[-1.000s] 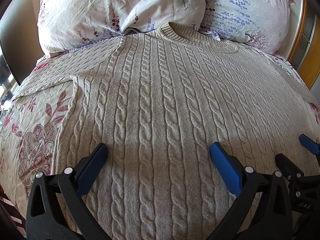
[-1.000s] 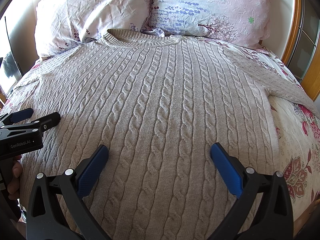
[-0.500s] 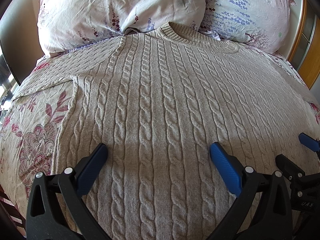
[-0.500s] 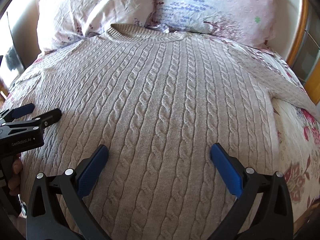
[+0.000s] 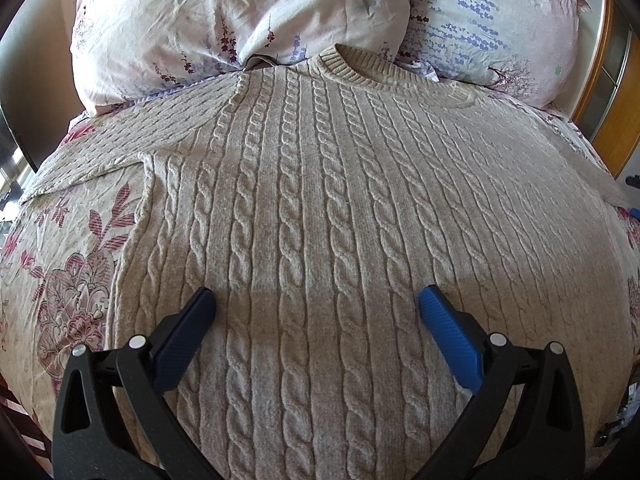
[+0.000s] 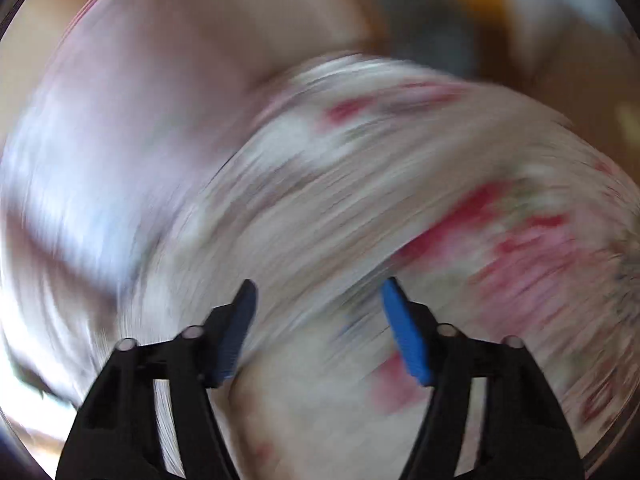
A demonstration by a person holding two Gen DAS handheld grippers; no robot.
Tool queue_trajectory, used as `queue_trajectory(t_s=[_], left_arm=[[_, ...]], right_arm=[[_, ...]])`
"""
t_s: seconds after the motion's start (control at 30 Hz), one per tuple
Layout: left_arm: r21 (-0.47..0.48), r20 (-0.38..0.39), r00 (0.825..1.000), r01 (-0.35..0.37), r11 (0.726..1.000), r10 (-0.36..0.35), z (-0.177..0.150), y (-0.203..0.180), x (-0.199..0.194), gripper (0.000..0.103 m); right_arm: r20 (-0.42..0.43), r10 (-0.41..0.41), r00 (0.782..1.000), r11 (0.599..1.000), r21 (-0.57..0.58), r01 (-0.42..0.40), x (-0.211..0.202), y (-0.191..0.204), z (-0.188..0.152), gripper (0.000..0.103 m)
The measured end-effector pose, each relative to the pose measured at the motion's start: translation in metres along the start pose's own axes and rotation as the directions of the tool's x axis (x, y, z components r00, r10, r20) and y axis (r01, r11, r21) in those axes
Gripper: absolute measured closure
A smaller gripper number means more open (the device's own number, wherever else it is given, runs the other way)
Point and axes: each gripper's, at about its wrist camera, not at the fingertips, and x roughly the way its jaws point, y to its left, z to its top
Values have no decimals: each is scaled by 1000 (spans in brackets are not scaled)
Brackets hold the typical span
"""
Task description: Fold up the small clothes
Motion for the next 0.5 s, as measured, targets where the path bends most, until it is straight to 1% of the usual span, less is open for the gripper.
queue_trajectory(t_s=[0.03,0.1,0.13,0.17,0.2,0.23,0.27,0.3,0.33,0.37,0.4,0.43,0.47,0.5], left_arm=[[-19,3,1000,13,1000,-13,2,3,-1,2],[-80,20,999,45,996,-43,8,12,-5,2],[-119,32,998,63,991,-59,12,19,-7,2],[-149,41,997,70,986,-65,16,25,-9,2],[-179,49,997,74,981,-66,20,32,-11,2],[-208,56,996,76,975,-65,24,40,-12,2],[-230,61,996,77,970,-65,27,46,-13,2],[-265,66,996,81,961,-65,30,56,-14,2],[-292,70,995,83,953,-65,33,64,-15,2],[-325,76,995,82,942,-60,35,76,-16,2],[-355,83,995,73,932,-47,38,89,-18,2],[-376,90,996,61,925,-29,40,100,-20,2],[-403,99,995,33,915,8,43,115,-24,2],[-424,104,994,10,906,38,44,128,-26,2]], right_arm=[[18,-9,1000,991,137,7,-1,-33,23,42],[43,-12,999,961,278,-1,0,-70,48,46],[47,-25,999,942,337,7,2,-89,59,47],[43,-25,999,930,367,8,6,-100,66,49],[54,-12,998,916,401,-10,9,-111,73,58],[61,-6,998,910,415,-19,9,-113,75,60],[68,-1,998,905,425,-28,11,-116,78,60],[71,-10,997,904,427,-22,13,-117,82,67],[61,-18,998,907,422,-9,16,-118,86,89],[42,-39,998,912,411,18,20,-117,89,94],[45,-55,997,919,393,33,19,-114,90,94],[82,-77,994,942,333,45,13,-98,91,94],[119,-72,990,963,267,38,7,-81,94,94],[158,-33,987,989,149,9,-2,-48,92,94]])
